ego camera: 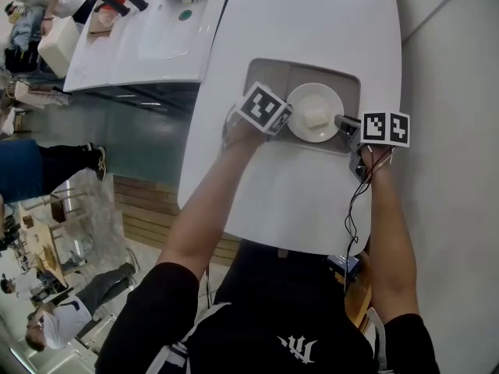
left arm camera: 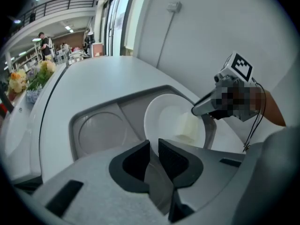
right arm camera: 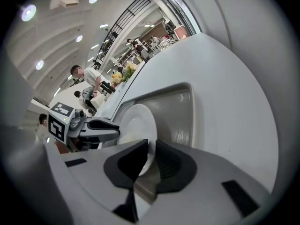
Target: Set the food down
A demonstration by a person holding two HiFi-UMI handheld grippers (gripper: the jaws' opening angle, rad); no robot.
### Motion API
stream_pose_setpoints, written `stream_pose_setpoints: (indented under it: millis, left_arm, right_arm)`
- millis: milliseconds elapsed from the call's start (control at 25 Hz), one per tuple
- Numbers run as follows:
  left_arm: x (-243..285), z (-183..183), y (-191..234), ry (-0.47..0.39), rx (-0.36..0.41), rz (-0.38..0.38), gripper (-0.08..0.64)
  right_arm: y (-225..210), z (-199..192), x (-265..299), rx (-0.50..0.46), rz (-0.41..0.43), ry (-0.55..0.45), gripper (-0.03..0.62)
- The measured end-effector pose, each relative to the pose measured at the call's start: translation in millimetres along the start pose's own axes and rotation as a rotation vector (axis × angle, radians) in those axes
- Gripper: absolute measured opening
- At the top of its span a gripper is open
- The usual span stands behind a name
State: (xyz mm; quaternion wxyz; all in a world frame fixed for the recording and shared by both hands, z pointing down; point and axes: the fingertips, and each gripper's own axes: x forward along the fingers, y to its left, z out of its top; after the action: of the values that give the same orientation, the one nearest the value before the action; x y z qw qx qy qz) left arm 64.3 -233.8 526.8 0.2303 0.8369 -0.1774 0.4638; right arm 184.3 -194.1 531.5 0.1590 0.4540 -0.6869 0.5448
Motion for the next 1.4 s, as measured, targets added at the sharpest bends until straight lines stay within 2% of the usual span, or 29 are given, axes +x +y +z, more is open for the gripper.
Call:
stream_pose_setpoints:
  millis: [160,360,520,640,760,840,920,1000,1040,1120,1200,1320,1400]
  left_arm:
    - [0.4,0.5,3.7,0.017,0.080,0.089,0.044]
    - [6.6,-2.7,3.0,0.024,0.134,0.127,0.044]
    - [8.9,0.2,1.2,0.028,0.215,0.189,0.044]
    - [6.7,-1.1,-0.2,0.024,0.265,0.210,0.044]
    - [-3.2,-6.4,-4.9,-0.049,0.232,0.144,0.044]
    - [-24.2,-8.7,-6.7,-0.190,0.127,0.055,0.044]
    - [-60.2,-11.7,-11.6,-0.409,0.005,-0.032,0.044]
    - [-95.9,-26.0,-31.5,-0.601,-0.043,-0.099,0.043]
    - [-108.6,-39.8,-49.6,-0.658,-0.041,-0.132,0.043]
    - [-121.5,-78.1,-100.5,-0.696,-0.036,-0.202,0.037]
    - [-125.7,-120.0,-162.4,-0.685,-0.067,-0.260,0.034]
    - [-135.2,-164.9,-234.2,-0.668,-0.137,-0.308,0.029]
    - [-141.1,-177.3,-250.9,-0.667,-0.159,-0.309,0.029]
  right_arm:
    - [0.8,2.6,2.1,-0.120,-0.080,-0.004,0.055]
    - [0.1,1.9,9.9,-0.312,-0.180,0.003,0.081]
    - [-3.0,0.7,12.0,-0.451,-0.250,-0.020,0.103]
    - [-2.6,2.4,8.7,-0.458,-0.255,-0.057,0.109]
    - [-2.1,12.2,-12.5,-0.420,-0.240,-0.190,0.069]
    - [9.9,21.2,-40.0,-0.401,-0.163,-0.351,0.043]
    - [32.4,16.0,-72.9,-0.399,0.001,-0.500,0.022]
    - [59.9,-11.0,-105.4,-0.437,0.182,-0.577,0.010]
    - [75.7,-29.8,-120.3,-0.450,0.267,-0.596,0.008]
    - [106.1,-72.2,-143.9,-0.447,0.408,-0.598,0.005]
    - [130.1,-117.0,-159.4,-0.442,0.499,-0.565,0.005]
    - [162.1,-160.7,-164.2,-0.455,0.577,-0.515,0.004]
    - [175.6,-168.6,-154.8,-0.468,0.610,-0.496,0.003]
